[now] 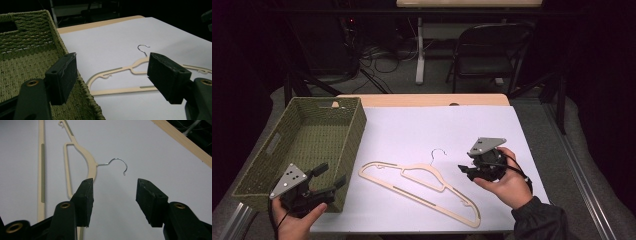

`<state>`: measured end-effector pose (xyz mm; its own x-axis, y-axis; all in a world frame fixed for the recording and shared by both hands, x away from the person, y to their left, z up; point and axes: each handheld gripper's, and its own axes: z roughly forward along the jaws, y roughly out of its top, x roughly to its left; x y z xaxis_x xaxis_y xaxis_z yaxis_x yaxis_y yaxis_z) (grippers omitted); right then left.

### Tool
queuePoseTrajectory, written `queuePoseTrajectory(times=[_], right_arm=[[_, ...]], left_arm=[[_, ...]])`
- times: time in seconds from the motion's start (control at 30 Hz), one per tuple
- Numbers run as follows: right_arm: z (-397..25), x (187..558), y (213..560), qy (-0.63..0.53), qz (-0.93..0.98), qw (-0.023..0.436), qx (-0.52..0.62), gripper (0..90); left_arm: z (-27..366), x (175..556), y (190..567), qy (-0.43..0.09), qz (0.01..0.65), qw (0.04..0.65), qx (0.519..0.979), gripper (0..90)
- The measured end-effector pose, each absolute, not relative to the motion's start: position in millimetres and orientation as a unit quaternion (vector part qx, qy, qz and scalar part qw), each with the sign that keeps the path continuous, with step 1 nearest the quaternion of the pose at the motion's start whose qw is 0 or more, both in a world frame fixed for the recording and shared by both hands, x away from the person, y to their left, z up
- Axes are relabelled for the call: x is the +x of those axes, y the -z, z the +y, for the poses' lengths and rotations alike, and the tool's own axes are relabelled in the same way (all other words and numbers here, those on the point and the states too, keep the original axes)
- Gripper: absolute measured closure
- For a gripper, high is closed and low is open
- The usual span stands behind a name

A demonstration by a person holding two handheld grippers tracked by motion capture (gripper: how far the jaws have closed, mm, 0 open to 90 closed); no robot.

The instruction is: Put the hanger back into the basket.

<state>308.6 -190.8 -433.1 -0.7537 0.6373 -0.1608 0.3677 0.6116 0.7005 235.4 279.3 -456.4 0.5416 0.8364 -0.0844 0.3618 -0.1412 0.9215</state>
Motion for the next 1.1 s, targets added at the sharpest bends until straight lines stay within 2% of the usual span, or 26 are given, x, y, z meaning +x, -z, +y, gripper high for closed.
queuePoseTrajectory(times=[0.2,0.33,0.5,0.67,0.87,1.1], right_arm=[[-179,320,416,-0.324,0.884,0.19,0.278,46.4],[-166,335,407,-0.313,0.893,0.182,0.266,48.6],[-157,344,407,-0.294,0.905,0.165,0.261,49.4],[-143,351,417,-0.285,0.913,0.151,0.251,51.7],[-125,359,431,-0.246,0.933,0.108,0.241,58.3],[-118,364,443,-0.201,0.949,0.074,0.232,60.6]], left_arm=[[280,235,455,-0.236,0.417,0.508,0.716,24.0],[279,235,455,-0.235,0.416,0.507,0.717,24.0],[279,236,455,-0.234,0.417,0.508,0.717,24.0],[278,235,454,-0.233,0.416,0.507,0.719,24.0],[276,235,454,-0.233,0.414,0.507,0.719,24.0],[275,235,454,-0.231,0.412,0.506,0.721,24.1]])
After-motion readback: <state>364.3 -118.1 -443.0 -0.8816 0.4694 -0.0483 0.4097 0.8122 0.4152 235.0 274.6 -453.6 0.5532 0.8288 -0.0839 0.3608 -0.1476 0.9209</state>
